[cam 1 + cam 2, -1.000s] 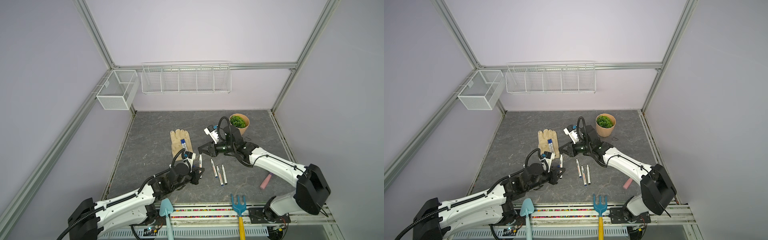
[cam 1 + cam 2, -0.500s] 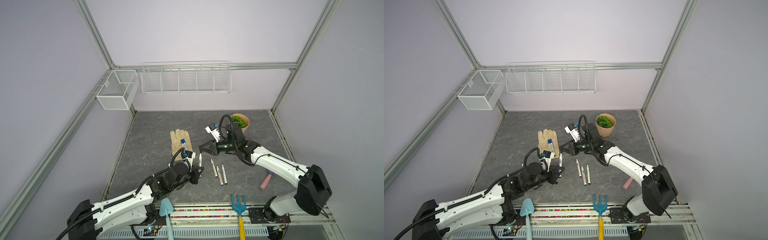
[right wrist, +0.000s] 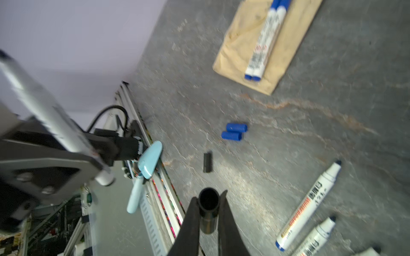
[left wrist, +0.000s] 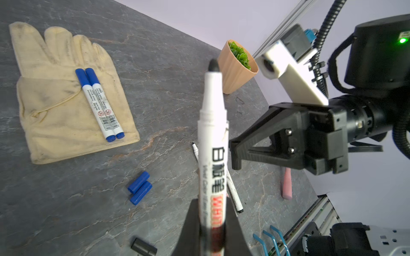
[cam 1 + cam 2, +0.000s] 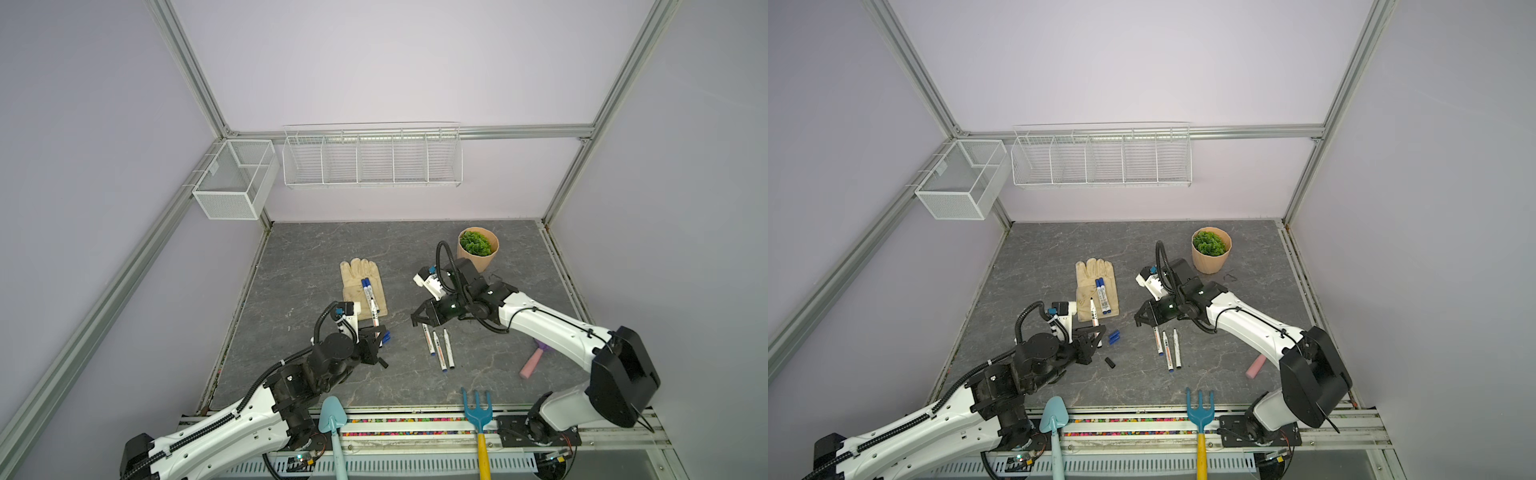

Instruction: Insert the pens into the pen caps

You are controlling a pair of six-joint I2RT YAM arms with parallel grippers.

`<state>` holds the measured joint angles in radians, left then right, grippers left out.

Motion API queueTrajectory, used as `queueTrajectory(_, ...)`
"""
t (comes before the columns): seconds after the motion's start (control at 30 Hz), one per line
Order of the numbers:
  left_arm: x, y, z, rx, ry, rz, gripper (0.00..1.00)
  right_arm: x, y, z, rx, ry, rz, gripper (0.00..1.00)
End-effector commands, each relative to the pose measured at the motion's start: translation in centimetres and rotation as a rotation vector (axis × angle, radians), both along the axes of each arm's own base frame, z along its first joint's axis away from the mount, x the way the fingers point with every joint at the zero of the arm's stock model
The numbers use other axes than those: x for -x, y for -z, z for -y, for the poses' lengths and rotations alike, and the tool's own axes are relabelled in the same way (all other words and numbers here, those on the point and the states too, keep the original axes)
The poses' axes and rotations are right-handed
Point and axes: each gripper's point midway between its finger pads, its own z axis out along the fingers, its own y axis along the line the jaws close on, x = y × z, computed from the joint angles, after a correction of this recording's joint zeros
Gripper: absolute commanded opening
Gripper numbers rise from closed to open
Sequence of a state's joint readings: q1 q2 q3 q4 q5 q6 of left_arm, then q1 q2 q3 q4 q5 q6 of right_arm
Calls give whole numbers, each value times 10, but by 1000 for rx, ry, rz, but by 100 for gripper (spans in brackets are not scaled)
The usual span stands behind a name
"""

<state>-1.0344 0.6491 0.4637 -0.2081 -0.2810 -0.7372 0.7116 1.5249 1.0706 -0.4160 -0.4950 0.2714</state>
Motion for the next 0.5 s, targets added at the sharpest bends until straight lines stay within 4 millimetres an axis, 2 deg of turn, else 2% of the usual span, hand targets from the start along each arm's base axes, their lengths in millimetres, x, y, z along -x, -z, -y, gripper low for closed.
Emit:
queueTrajectory(0.0, -4, 9, -8, -23, -47, -18, 0, 18, 46, 11, 249, -91, 9, 7)
queueTrajectory(0.2, -5, 6, -6, -20, -47, -12, 0, 36, 101, 5, 451, -180, -48, 9)
queueTrajectory(0.37, -5, 7, -7, -24, -48, -16, 0, 47, 121, -10, 511, -262, -45, 15)
queueTrajectory(0.47, -5, 7, -9, -28, -54, -15, 0, 51, 123, -12, 552, -299, -1, 25)
